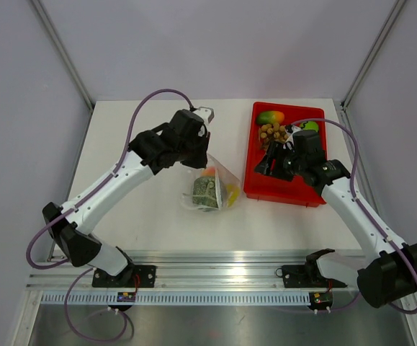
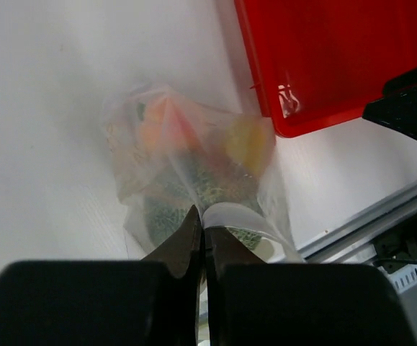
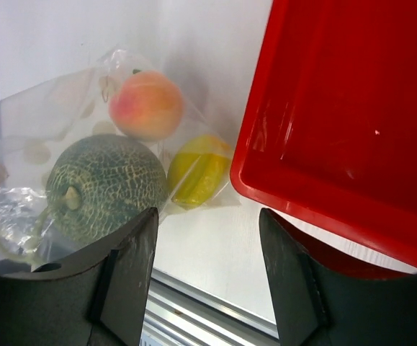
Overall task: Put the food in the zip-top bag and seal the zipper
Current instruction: Zip the zipper food storage bag at the center of the board.
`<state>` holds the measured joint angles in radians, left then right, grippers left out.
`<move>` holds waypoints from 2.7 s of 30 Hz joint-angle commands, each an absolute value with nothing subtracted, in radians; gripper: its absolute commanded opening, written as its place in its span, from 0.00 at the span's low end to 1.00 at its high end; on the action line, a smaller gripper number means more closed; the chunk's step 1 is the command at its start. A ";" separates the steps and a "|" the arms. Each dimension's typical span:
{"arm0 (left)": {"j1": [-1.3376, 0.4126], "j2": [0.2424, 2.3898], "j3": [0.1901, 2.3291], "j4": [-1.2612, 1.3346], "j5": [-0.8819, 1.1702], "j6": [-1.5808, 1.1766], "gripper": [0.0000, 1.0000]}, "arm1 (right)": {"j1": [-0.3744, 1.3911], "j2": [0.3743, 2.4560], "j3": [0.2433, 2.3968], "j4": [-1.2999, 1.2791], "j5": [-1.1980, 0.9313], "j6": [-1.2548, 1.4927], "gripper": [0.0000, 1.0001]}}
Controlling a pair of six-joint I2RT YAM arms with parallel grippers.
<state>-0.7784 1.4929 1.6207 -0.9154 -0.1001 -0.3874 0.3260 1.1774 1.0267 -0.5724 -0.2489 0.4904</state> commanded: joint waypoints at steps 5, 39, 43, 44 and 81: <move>-0.739 1.493 1.660 -0.819 0.140 -0.376 0.00 | 0.327 1.117 1.051 -0.523 -0.310 0.356 0.66; -0.687 1.552 1.641 -0.784 0.170 -0.500 0.00 | 0.781 1.023 0.954 -0.270 -0.083 0.104 0.74; -0.687 1.546 1.641 -0.784 0.178 -0.500 0.00 | 0.788 1.112 1.005 -0.284 0.070 0.135 0.55; -0.689 1.542 1.640 -0.782 0.178 -0.500 0.00 | 0.788 1.127 1.015 -0.288 0.112 0.146 0.46; -0.649 0.693 0.469 0.142 0.265 0.282 0.73 | 0.413 1.552 1.246 -0.179 -0.664 0.058 0.00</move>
